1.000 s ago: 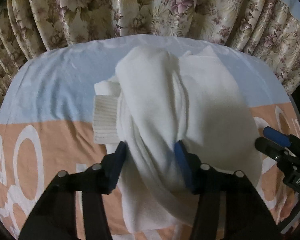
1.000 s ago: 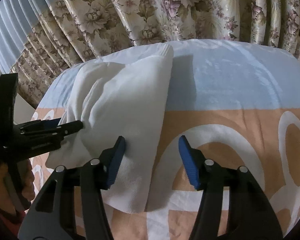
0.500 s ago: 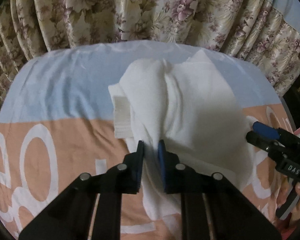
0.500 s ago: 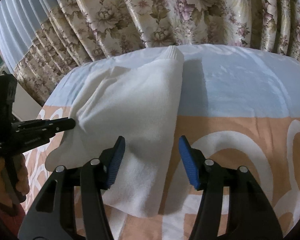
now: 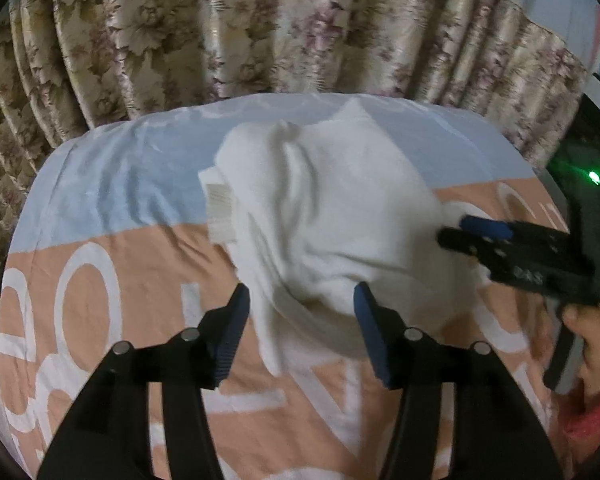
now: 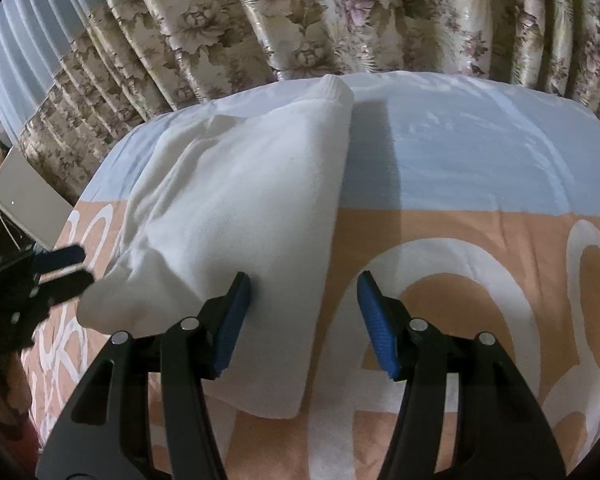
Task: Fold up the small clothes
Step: 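Grasp the other sweater side with the left tool and fold it over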
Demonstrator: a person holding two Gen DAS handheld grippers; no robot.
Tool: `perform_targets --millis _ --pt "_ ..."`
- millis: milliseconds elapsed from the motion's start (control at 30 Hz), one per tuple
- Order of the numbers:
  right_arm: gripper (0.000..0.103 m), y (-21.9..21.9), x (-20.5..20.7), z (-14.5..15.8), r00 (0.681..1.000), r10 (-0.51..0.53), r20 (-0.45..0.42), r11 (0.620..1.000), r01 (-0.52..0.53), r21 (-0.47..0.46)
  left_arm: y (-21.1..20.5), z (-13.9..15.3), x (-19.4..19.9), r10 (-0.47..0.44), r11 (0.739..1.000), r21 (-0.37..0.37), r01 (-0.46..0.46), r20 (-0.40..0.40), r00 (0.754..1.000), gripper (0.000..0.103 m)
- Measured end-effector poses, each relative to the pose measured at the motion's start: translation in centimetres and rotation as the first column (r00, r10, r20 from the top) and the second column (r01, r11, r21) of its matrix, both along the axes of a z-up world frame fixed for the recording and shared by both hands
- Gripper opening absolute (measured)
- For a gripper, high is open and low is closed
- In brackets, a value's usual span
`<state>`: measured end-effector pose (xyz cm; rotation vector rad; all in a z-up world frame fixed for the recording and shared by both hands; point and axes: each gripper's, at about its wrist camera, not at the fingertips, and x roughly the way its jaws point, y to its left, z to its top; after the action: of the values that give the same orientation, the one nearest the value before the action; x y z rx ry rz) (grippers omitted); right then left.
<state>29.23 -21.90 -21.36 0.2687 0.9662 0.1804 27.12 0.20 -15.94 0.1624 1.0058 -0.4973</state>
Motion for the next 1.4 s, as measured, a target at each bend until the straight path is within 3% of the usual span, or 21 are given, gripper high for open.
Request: perform_targets --millis 133,433,633,800,833,867,967,1200,1400 --pt "0.057 0.0 -0.4 0.0 1.000 -0.006 -0.002 1.000 0.006 -0.005 -1.0 -0.5 -0.9 -0.017 0.999 -0.032 0.016 -0.041 0.999 0.055" --pt "0.057 -1.1 -1.5 -0.4 1.000 -0.014 -0.009 1.000 0.014 0.004 -2.3 -0.2 -1.6 -0.022 1.000 -0.006 0.022 -0.002 1.000 0.055" --pt "0.058 -1.9 -2.2 -0.4 1.000 -0.008 -0.007 1.000 0.008 -0.001 -3.3 0.3 -2.1 -0.048 0.999 -0.004 0.048 0.003 0.999 0.065" --pt "0.058 -2.8 -2.8 -0.2 1.000 -0.026 -0.005 1.000 0.026 0.002 -4.9 -1.6 -1.3 -0.057 0.998 0.016 0.058 -0.024 0.998 0.064" --pt "0.058 -2.9 -2.8 -0.1 1.000 -0.027 -0.005 1.000 0.027 0.003 -4.9 -2.0 -1.1 -0.056 0.998 0.020 0.056 -0.026 0.998 0.053" --pt "0.058 -2.9 -2.9 -0.1 1.000 -0.026 -0.003 1.000 0.026 0.004 -4.9 -2.7 -0.6 -0.048 0.998 0.034 0.049 -0.039 0.998 0.034" --pt "0.058 -2.8 -3.1 0.2 1.000 -0.020 0.005 1.000 0.020 0.006 -3.9 -4.0 0.5 -0.031 1.000 0.001 0.031 -0.098 0.995 0.020" --pt "0.058 -2.2 -2.9 0.8 1.000 -0.010 0.027 1.000 0.010 0.025 -0.5 -3.4 0.6 0.000 0.995 -0.102 -0.014 -0.137 0.991 0.015" --pt "0.058 -0.5 -2.9 1.1 0.999 0.032 0.031 0.999 -0.033 0.014 1.9 -4.5 -0.2 0.010 0.992 -0.120 -0.033 -0.187 0.982 0.014"
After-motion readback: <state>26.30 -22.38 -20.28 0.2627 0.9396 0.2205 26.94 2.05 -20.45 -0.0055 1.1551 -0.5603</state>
